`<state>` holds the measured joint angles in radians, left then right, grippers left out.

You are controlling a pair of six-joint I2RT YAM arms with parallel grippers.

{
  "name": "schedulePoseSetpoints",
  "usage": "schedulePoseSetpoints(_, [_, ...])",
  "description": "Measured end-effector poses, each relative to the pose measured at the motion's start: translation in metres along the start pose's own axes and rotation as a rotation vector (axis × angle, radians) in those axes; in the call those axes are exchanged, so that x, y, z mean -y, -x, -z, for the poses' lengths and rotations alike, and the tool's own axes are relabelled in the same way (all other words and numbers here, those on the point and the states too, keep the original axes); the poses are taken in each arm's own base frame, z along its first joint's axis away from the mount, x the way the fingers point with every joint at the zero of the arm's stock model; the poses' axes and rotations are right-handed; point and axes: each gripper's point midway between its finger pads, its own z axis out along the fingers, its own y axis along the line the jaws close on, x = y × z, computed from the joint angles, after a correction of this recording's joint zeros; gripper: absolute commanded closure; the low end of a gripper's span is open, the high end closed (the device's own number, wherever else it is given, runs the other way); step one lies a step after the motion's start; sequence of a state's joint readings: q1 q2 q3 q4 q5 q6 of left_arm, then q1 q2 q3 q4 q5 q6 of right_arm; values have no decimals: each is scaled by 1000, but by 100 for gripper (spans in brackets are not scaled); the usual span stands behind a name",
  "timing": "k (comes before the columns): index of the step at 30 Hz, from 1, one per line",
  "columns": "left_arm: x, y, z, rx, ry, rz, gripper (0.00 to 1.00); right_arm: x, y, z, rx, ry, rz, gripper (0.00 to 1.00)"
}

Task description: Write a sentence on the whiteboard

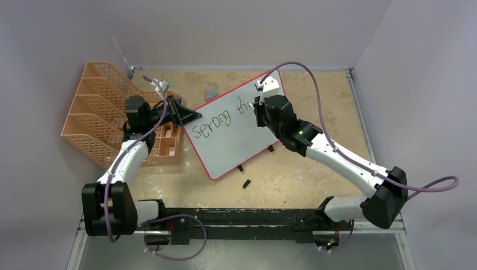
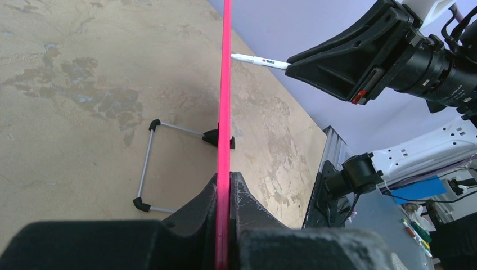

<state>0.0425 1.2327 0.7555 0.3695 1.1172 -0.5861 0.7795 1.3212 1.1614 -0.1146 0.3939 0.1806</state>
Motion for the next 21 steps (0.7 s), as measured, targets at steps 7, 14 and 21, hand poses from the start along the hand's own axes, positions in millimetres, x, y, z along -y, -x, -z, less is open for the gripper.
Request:
schedulePoseSetpoints(7, [0,0,0,0,-1,0,100,5,3,-2,11,-16,-5,100])
schedulePoseSetpoints(14, [0,0,0,0,0,0,100,10,5,-3,16,-27,-11,100])
schedulePoseSetpoints(21, [0,0,0,-1,-1,0,100,10,7,-1,21,-25,-14,100])
